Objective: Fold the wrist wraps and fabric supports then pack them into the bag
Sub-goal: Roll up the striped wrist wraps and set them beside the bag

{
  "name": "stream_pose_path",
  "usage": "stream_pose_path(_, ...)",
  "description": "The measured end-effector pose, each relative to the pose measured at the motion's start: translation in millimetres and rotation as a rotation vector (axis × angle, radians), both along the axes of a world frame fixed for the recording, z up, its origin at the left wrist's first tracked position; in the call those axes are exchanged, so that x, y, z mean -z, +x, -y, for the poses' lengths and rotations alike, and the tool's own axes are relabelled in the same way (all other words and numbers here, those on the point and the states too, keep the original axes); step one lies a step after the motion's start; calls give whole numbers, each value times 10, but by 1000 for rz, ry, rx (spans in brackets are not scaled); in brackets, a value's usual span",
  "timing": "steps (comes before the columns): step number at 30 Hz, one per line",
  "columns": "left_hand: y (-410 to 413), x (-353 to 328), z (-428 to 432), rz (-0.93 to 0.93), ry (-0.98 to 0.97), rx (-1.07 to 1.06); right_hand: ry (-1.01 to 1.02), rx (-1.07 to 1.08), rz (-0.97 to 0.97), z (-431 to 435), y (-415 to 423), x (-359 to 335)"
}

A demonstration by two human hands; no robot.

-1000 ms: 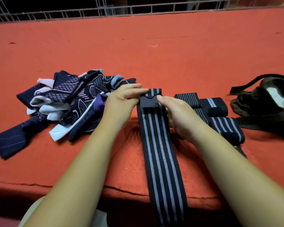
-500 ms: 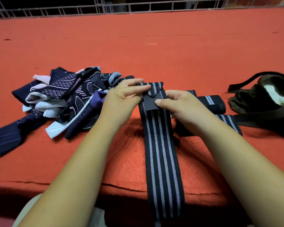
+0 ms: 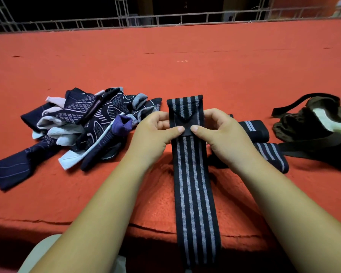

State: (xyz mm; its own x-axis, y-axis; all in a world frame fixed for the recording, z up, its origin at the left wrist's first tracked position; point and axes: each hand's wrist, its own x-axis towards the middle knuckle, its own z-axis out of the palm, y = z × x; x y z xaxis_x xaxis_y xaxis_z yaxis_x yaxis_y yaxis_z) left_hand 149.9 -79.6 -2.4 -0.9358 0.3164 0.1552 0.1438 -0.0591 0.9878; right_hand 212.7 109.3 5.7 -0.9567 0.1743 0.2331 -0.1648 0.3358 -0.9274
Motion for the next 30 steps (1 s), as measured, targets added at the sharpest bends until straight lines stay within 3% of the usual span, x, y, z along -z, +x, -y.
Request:
stream_pose_path(4, -38, -3, 5, -17, 8, 1, 138, 39, 36, -95, -18, 48)
stream_pose_path(12, -99, 29, 68, -113, -266, -50, 167, 60, 24, -128, -53, 109)
stream_pose_path(21, -112, -62, 169, -1, -138, 65, 78, -13, -14, -135, -18, 53)
stream_pose_path(26, -134, -96, 331, 66, -325, 176, 35, 2, -42, -137, -23, 61)
stream_pose_path(30, -143, -60, 331, 106, -246, 142, 82, -4, -63, -132, -12, 84)
